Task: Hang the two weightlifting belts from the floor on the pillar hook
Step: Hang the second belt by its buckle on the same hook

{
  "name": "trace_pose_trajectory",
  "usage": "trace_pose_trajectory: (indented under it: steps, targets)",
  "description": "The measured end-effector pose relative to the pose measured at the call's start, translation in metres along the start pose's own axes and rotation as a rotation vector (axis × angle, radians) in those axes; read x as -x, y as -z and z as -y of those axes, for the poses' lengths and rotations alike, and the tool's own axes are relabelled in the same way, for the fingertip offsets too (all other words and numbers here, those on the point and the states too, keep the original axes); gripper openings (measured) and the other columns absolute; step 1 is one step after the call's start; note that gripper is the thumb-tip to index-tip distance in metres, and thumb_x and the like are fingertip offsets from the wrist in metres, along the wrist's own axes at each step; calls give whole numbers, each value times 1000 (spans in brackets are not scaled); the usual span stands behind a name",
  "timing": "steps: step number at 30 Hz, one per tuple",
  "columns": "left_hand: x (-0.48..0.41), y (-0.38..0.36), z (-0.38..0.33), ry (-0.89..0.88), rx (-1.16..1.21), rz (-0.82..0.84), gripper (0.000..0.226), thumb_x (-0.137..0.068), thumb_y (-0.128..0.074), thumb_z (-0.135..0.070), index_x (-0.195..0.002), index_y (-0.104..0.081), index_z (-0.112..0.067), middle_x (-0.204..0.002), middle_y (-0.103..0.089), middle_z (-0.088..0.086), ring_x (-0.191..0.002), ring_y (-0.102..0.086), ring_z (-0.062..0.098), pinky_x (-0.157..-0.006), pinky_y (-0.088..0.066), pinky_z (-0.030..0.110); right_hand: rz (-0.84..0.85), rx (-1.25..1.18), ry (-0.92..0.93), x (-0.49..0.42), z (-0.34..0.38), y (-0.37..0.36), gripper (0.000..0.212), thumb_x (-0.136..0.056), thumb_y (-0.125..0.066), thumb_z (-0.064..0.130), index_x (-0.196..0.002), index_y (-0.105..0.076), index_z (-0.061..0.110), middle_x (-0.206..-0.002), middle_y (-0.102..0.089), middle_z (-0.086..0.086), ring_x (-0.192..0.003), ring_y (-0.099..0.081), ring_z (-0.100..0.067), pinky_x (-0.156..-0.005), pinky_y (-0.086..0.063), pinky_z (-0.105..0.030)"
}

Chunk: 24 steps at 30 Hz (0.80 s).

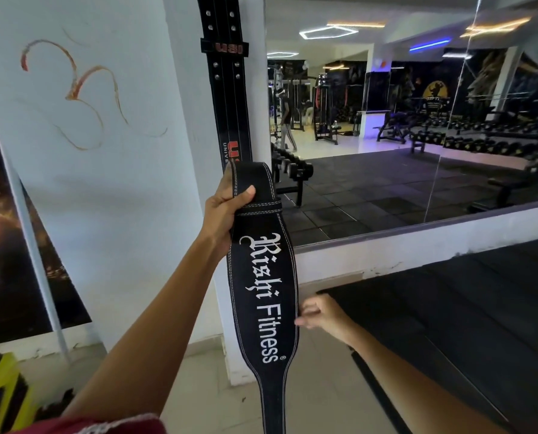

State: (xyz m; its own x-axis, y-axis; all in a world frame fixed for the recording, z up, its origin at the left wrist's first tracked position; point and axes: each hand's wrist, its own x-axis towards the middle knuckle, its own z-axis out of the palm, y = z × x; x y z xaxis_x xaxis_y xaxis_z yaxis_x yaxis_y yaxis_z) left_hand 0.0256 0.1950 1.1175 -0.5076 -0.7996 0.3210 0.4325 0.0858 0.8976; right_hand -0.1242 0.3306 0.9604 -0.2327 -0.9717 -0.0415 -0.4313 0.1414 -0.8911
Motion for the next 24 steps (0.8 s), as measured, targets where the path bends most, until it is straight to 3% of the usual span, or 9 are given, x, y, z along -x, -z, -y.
trace_pose_trajectory:
  steps: [2,4,6,7,11,13,16,21,24]
  targets:
    - [-2,8,9,-12,-29,14,14,-83,-66,-11,-92,-73,-5,-134,-52,21,-95,-66,28,-72,-58,32,29,32,-27,-5,10,9,40,-78,-68,26,-103,-61,-4,-88,-67,-15,-76,-59,-25,-81,-52,-38]
    - [-1,13,16,7,-54,22,12,-82,-66,-10,-88,-73,-3,-120,-60,21,-89,-68,27,-73,-57,35,-77,-205,33,-16,55,18,41,-85,-50,44,-107,-62,11,-106,-65,-16,-91,-61,-27,-73,-48,-23]
    - [4,12,25,37,-93,48,20,-83,-65,-8,-96,-67,7,-93,-72,17,-76,-71,25,-71,-55,35,-106,-415,73,-36,106,28,54,-90,-32,54,-114,-58,14,-121,-61,-17,-110,-59,-30,-88,-48,-31]
    - [8,11,30,35,-116,86,24,-82,-64,-7,-99,-65,11,-86,-73,14,-73,-71,25,-69,-56,34,-86,-492,82,-45,129,32,58,-89,-30,58,-113,-58,14,-118,-62,-17,-108,-59,-30,-94,-47,-38]
    - [26,18,57,36,-172,169,21,-81,-63,0,-97,-63,15,-78,-74,10,-68,-70,23,-62,-55,27,-67,-724,-26,-69,175,49,64,-81,-32,70,-92,-62,14,-92,-66,-10,-91,-62,-25,-83,-48,-39]
    - [34,30,70,85,-185,183,24,-79,-65,0,-96,-63,16,-79,-74,12,-70,-70,24,-63,-56,27,-82,-756,-79,-77,172,44,69,-78,-38,71,-104,-62,13,-108,-65,-14,-109,-58,-28,-88,-47,-42]
    - [43,37,84,147,-227,254,24,-78,-67,-2,-96,-66,13,-84,-73,16,-74,-70,27,-67,-56,29,-164,-757,-191,-83,160,38,100,-62,-51,79,-137,-38,14,-145,-39,-16,-133,-37,-33,-109,-30,-53]
    - [41,47,84,223,-301,418,16,-79,-65,5,-94,-70,6,-83,-76,7,-76,-71,21,-70,-55,26,-265,-864,-191,-84,154,48,67,-80,-55,55,-127,-47,6,-127,-54,-12,-123,-48,-33,-99,-40,-47]
    - [34,43,80,240,-380,399,19,-81,-67,-8,-96,-70,3,-87,-76,5,-80,-71,20,-73,-55,26,-318,-899,-56,-87,158,56,46,-85,-59,35,-121,-54,7,-124,-58,-14,-113,-56,-30,-89,-49,-42]
